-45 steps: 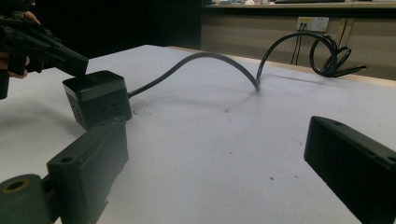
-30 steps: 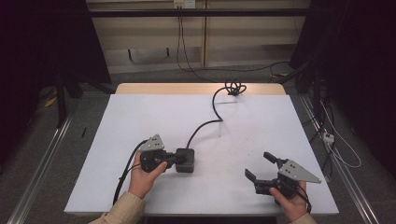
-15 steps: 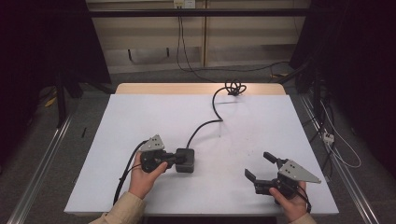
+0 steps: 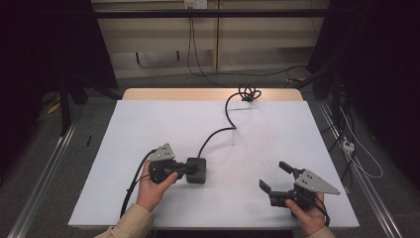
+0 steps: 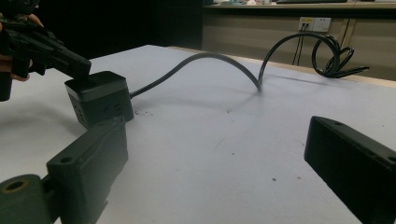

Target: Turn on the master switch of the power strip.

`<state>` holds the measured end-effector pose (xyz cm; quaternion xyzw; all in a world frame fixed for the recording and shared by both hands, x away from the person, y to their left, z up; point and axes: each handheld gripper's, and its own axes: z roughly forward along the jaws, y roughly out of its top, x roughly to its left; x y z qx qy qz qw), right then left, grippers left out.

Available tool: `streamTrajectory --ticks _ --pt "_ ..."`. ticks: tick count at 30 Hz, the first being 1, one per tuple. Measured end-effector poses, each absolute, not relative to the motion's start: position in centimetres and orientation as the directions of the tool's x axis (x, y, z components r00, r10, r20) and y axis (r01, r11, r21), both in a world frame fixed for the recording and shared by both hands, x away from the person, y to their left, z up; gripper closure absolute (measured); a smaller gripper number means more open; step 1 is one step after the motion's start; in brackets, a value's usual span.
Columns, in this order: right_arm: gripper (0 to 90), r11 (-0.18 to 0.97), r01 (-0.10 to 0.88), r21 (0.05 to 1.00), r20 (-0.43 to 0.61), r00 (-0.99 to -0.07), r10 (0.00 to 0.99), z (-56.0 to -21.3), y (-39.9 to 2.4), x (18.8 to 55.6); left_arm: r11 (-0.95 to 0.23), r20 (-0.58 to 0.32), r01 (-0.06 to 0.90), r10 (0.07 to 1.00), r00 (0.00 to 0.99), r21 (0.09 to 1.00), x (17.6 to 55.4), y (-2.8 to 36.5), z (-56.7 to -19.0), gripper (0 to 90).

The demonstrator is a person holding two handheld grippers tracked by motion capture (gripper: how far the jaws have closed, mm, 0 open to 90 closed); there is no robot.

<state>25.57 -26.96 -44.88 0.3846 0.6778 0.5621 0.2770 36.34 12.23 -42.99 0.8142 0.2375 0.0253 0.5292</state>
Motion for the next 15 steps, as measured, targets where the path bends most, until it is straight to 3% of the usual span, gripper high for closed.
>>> streamTrajectory --ticks 15 --pt "5.4 0.071 0.21 0.975 0.059 -0.553 0.831 -44.86 -26.96 25.57 -0.335 -0.201 0.354 0.415 0.887 0.873 36.31 12.22 -42.98 90.0"
